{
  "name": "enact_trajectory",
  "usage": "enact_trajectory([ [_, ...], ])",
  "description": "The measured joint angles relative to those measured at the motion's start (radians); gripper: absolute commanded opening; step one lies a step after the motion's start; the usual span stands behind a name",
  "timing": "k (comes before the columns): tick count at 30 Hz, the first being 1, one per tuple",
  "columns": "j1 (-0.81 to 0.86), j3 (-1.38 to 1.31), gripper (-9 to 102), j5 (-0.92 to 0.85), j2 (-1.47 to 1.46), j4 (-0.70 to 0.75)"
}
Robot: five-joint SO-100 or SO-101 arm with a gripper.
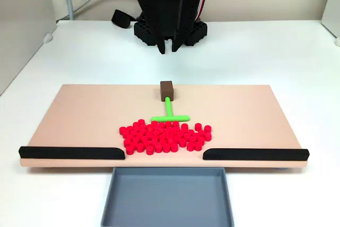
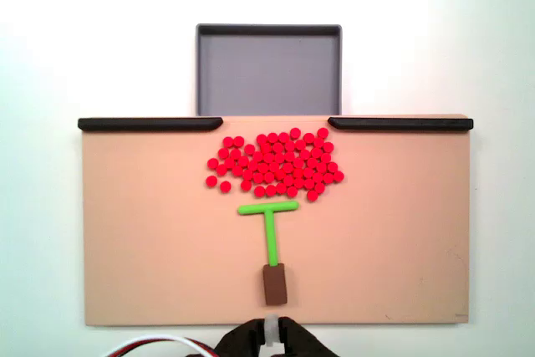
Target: Grasp a green tool by the dark brown handle.
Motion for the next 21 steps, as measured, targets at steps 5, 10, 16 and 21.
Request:
enact_trajectory([
  [5, 0.009, 0.0, 0, 0.017, -0.052, 0.0],
  [10, 0.012, 0.0, 0, 0.017, -0.052, 0.0],
  [16, 0.012, 0.0, 0, 0.017, -0.052, 0.0],
  [21, 0.012, 0.0, 0, 0.014, -0.052, -0.005],
])
